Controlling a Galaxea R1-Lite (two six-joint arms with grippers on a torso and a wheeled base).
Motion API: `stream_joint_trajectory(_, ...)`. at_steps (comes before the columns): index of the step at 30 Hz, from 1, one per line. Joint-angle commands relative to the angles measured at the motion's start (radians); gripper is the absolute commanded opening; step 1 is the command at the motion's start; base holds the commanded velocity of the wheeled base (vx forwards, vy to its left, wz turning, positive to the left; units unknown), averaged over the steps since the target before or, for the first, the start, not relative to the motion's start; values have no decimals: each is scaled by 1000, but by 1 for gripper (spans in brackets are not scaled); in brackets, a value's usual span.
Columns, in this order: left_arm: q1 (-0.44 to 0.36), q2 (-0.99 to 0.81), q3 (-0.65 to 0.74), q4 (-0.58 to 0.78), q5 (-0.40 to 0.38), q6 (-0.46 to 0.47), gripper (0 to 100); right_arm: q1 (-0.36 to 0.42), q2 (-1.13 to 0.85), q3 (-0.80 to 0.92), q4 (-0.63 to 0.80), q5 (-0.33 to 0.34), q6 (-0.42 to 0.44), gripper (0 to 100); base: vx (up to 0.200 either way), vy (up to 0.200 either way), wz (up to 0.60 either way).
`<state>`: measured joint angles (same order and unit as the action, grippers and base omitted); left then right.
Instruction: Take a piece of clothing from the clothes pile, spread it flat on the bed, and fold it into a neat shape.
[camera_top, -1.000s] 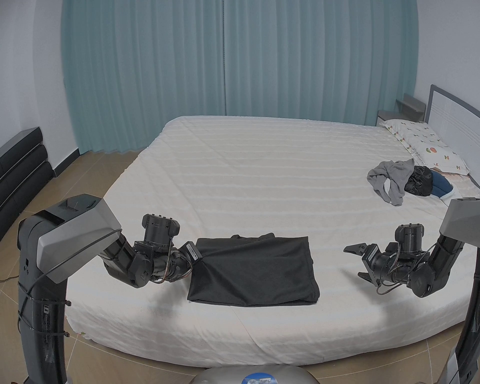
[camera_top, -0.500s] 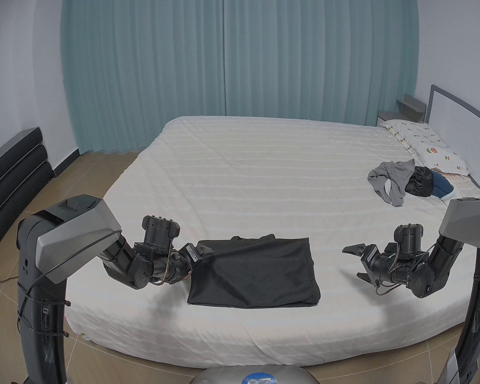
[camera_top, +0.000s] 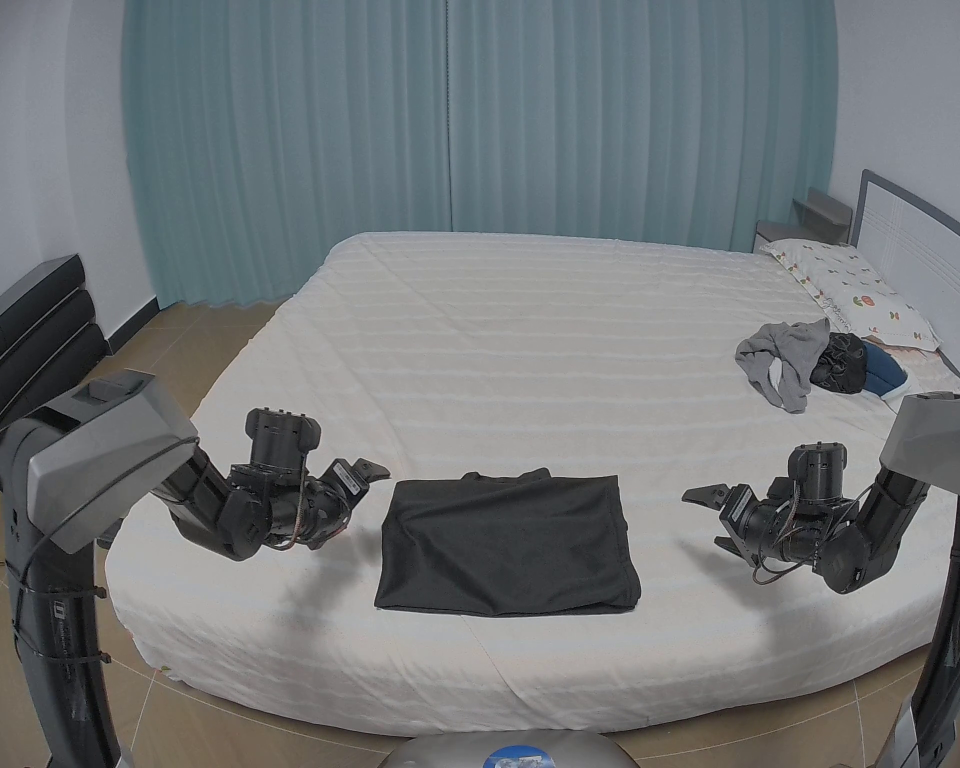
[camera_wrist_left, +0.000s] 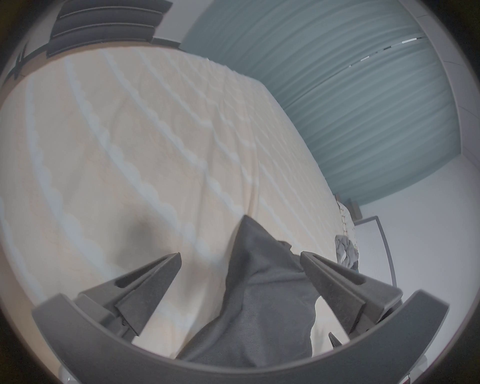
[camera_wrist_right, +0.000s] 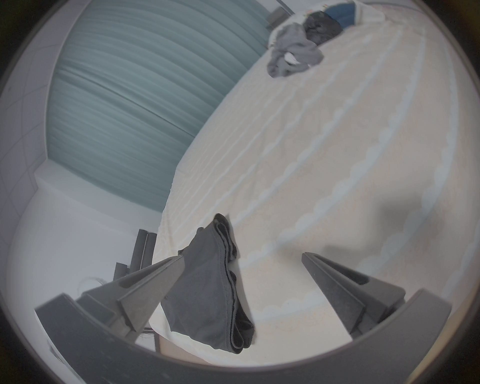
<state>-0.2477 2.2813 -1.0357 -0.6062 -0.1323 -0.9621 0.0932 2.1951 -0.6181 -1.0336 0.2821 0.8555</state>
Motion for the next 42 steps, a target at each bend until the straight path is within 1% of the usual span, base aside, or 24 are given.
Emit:
stream_joint_trajectory(1,51,-171,92,-20,46,14,100,20,-107,15,4,-34,-98,100,0,0,0)
stream_joint_trajectory(3,65,-259,120,-9,54,23,100,31,-153,38,7,-81,-145,100,0,0,0)
stream_joint_trajectory(4,65,-259,120,-9,54,23,100,31,-153,38,7,-81,-145,100,0,0,0)
stream_joint_trajectory(5,71,-321,143,-4,57,29,100,36,-190,55,7,-123,-170,100,0,0,0)
stream_joint_trajectory(6,80,-402,189,-6,60,52,100,43,-248,78,7,-173,-196,100,0,0,0)
stream_joint_trajectory(8,97,-517,253,-7,82,134,100,42,-351,127,3,-236,-236,100,0,0,0)
stream_joint_trajectory(10,108,-566,278,-6,96,168,100,36,-403,150,3,-256,-259,100,0,0,0)
stream_joint_trajectory(11,119,-652,315,-4,120,212,100,25,-499,182,9,-268,-305,100,0,0,0)
stream_joint_trajectory(12,122,-680,326,-4,126,224,100,16,-531,192,12,-270,-319,100,0,0,0)
stream_joint_trajectory(14,136,-810,375,3,148,273,100,-16,-658,228,26,-271,-385,100,0,0,0)
stream_joint_trajectory(17,139,-954,434,42,163,362,100,-59,-802,302,56,-270,-455,100,0,0,0)
stream_joint_trajectory(21,139,-1099,499,85,226,438,100,-79,-979,405,95,-262,-486,100,0,0,0)
stream_joint_trajectory(24,137,-1152,520,91,254,459,100,-99,-1045,422,133,-268,-510,100,0,0,0)
stream_joint_trajectory(25,137,-1218,553,101,263,499,100,-138,-1124,428,198,-265,-549,100,0,0,0)
stream_joint_trajectory(26,137,-1218,553,101,263,499,100,-138,-1124,428,198,-265,-549,100,0,0,0)
stream_joint_trajectory(27,139,-1287,591,121,267,560,100,-167,-1212,426,276,-259,-569,100,0,0,0)
stream_joint_trajectory(28,139,-1323,608,132,273,586,100,-171,-1249,425,311,-255,-569,100,0,0,0)
stream_joint_trajectory(32,136,-1461,654,186,310,665,100,-173,-1408,420,489,-232,-573,100,0,0,0)
stream_joint_trajectory(33,136,-1461,654,186,310,665,100,-173,-1408,420,489,-232,-573,100,0,0,0)
stream_joint_trajectory(34,137,-1546,671,235,312,704,100,-173,-1502,416,616,-222,-602,100,0,0,0)
stream_joint_trajectory(36,137,-1617,684,281,313,735,100,-168,-1589,413,721,-212,-639,100,0,0,0)
stream_joint_trajectory(38,137,-1677,694,315,316,761,100,-165,-1654,414,782,-205,-664,100,0,0,0)
stream_joint_trajectory(41,139,-1789,694,381,349,833,100,-165,-1766,411,879,-201,-724,100,0,0,0)
stream_joint_trajectory(42,139,-1789,694,381,349,833,100,-165,-1766,411,879,-201,-724,100,0,0,0)
